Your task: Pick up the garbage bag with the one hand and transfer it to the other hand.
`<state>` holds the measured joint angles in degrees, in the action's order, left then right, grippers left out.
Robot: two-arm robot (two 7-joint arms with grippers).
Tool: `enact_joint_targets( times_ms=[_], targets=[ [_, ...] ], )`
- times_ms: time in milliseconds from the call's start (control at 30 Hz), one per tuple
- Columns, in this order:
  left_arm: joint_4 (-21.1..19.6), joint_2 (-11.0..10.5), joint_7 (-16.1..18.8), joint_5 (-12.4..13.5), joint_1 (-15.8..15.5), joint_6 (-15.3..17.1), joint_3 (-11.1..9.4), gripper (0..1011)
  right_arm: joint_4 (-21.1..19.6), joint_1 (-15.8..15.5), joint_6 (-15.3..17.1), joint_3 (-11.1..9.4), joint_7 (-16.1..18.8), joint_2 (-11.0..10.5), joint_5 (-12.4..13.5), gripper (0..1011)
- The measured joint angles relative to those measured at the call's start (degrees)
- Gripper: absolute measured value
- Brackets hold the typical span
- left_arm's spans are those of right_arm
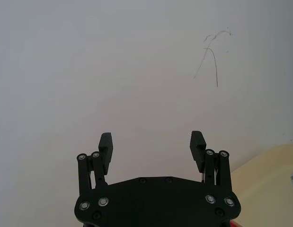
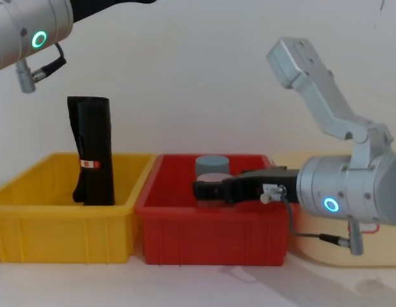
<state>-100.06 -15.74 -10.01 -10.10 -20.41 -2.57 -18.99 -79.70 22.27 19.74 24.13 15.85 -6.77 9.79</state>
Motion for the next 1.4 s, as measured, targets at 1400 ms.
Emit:
enact_joint_targets(
  times_ms=[1400],
  targets=[
    [-0.05,-0.05,0.03,0.03,0.06,-0.01,0.08,1001,-4.12,0.77,-1.5,-3.69,-1.53,-0.26,-0.85,651]
  ],
)
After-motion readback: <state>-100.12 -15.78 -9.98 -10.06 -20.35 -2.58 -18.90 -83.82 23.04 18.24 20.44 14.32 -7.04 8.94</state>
